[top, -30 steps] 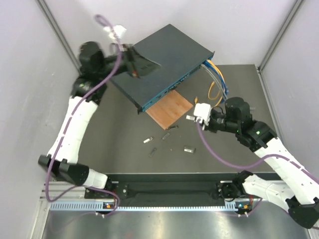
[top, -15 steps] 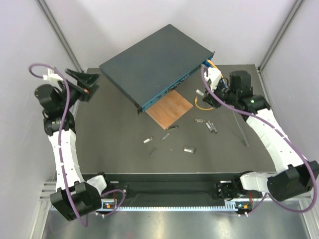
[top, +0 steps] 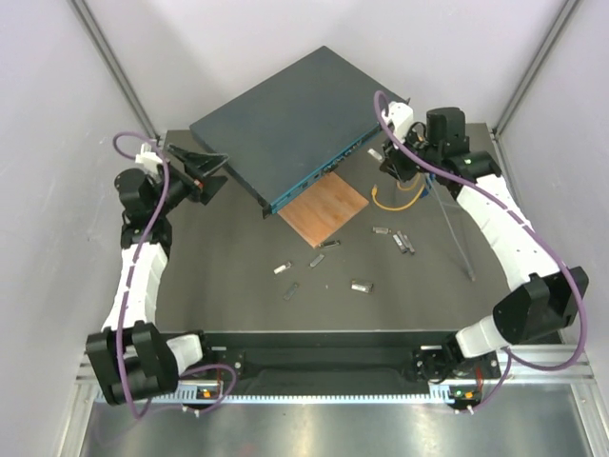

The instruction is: Insert the plug into the switch port

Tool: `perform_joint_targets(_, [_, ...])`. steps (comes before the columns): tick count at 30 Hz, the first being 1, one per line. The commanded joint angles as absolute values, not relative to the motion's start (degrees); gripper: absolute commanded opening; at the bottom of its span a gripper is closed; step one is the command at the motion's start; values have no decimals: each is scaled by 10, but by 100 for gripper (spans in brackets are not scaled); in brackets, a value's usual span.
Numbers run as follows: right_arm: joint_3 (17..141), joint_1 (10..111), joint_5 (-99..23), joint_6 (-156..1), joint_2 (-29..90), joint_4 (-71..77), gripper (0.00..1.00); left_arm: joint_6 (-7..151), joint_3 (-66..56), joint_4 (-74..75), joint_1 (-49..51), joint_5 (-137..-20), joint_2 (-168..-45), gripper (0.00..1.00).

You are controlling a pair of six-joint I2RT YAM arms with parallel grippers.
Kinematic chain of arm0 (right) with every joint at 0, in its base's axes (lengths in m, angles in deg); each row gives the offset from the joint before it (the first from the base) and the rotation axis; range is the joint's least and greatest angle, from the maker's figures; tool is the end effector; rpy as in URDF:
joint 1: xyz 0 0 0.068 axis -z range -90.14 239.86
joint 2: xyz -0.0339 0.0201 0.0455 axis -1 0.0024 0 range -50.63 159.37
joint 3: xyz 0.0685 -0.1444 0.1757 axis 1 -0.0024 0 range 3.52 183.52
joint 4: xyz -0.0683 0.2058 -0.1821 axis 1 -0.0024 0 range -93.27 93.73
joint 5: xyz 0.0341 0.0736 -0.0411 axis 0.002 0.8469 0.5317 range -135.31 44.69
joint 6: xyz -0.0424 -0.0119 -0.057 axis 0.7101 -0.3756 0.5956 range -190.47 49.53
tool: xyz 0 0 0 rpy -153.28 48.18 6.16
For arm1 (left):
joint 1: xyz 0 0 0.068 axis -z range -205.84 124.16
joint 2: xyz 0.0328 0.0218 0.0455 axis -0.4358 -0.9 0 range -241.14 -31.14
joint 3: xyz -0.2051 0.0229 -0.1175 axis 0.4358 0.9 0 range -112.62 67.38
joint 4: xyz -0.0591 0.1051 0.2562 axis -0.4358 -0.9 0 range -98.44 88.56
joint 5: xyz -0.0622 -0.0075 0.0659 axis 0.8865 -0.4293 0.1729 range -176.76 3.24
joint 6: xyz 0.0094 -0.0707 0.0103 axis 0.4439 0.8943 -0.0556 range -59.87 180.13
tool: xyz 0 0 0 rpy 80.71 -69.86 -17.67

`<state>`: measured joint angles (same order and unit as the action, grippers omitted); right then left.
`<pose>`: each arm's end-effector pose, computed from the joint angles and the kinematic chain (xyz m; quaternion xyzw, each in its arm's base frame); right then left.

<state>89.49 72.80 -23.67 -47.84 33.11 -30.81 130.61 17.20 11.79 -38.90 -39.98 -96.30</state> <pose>0.3473 0.1296 0.3408 -0.3773 0.7785 0.1412 0.4813 0.3155 0.0287 0.3050 -0.2328 0.6755 -0.5569 0.4235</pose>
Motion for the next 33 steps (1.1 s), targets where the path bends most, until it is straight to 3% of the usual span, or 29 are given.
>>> perform_joint_targets(1, [937, 732, -240, -494, 342, -303, 0, 1302, 169, 192, -366, -415, -984, 95])
perform_joint_targets(9, [965, 720, -250, -522, 374, -296, 0, 1284, 143, 196, -318, -428, -1035, 88])
perform_joint_targets(12, [977, 706, -269, -529, 389, -298, 0, 1289, 137, 202, -312, -428, -1050, 76])
perform_joint_targets(13, [981, 703, -271, -531, 394, -298, 0, 1294, 136, 203, -311, -428, -1057, 64])
perform_joint_targets(15, [984, 698, -284, -538, 396, -294, 0, 1296, 135, 206, -312, -429, -1061, 49])
perform_joint_targets(16, [986, 695, -288, -539, 397, -291, 0, 1298, 136, 208, -312, -428, -1064, 34])
perform_joint_targets(20, [996, 688, -306, -549, 398, -290, 0, 1297, 136, 211, -313, -431, -1063, 4])
perform_joint_targets(21, [997, 687, -312, -553, 397, -291, 0, 1297, 135, 209, -314, -432, -1062, 1])
perform_joint_targets(33, [1004, 661, -327, -567, 395, -295, 0, 1295, 132, 208, -314, -434, -1059, 0])
